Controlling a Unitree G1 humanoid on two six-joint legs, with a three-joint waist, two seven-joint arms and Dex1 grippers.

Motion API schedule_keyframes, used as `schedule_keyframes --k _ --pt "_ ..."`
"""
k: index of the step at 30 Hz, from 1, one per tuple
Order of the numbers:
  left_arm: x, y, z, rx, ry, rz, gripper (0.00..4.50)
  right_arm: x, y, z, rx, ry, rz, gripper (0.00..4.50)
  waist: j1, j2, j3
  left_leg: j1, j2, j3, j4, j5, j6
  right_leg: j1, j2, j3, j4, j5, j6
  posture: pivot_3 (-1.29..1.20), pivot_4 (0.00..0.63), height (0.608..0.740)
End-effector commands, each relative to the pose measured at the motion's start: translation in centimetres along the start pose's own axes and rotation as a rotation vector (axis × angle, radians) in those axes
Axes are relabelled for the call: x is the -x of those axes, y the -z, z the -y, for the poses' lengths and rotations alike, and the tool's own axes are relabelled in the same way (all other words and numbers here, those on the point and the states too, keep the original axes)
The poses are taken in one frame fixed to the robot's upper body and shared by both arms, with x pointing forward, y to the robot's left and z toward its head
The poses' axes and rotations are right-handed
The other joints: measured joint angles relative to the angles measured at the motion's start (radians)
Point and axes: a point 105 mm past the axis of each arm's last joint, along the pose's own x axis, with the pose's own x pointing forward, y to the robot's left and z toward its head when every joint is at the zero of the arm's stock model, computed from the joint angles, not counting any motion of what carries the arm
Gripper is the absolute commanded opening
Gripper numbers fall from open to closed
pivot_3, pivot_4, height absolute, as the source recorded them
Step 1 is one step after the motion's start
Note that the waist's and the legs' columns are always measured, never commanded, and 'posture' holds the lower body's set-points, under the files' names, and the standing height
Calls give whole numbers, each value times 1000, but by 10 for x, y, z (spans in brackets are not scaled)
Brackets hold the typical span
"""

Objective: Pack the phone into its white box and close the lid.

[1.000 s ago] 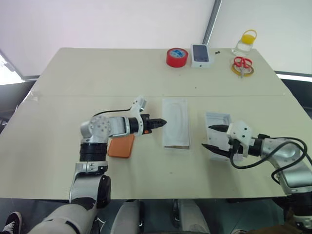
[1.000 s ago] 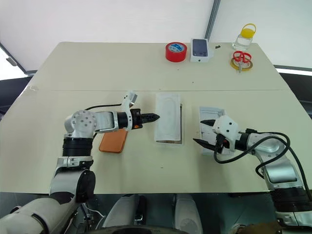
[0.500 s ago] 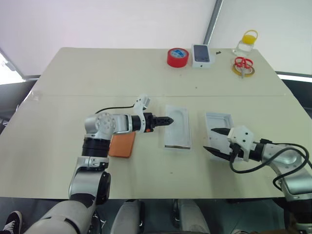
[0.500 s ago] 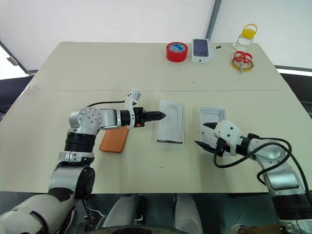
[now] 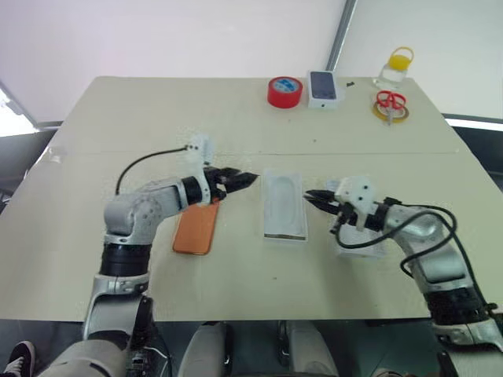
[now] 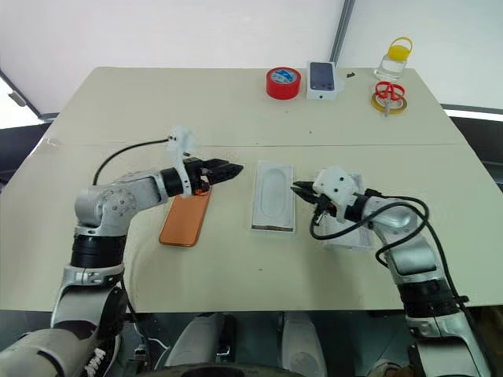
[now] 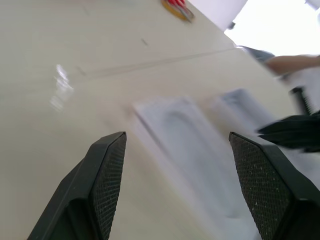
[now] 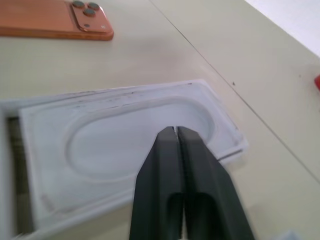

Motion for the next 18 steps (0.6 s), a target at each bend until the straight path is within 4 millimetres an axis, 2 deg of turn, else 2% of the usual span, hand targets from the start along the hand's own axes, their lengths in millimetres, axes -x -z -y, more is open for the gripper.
schedule_keyframes --k 1,4,7,9,18 --pt "12 -8 -8 -89 -12 138 3476 -23 -3 -6 133 -48 -30 14 5 0 0 -1 0 0 0 0 0 -1 0 0 0 0 0 0 150 740" --pt "24 -17 -19 -176 -74 229 3476 -29 4 -2 206 -65 -77 14 12 0 0 -7 -1 -2 3 0 0 -4 -1 -1 0 1 -1 0 150 740" --pt "32 -17 -30 -336 -150 243 3476 -28 10 -13 251 -169 -105 14 8 -1 0 -7 -2 -1 3 0 1 -4 -2 -1 0 1 -1 0 150 740" --pt "35 -14 -36 -298 -181 247 3476 -26 11 -19 242 -215 -106 14 6 -1 0 -7 -2 -1 3 0 1 -4 -2 -1 0 1 -1 0 150 740" --pt "47 -11 -42 -338 -228 266 3476 -12 11 -42 206 -400 -125 14 6 -1 0 -6 0 -1 3 0 1 -4 0 -2 1 3 3 0 150 740"
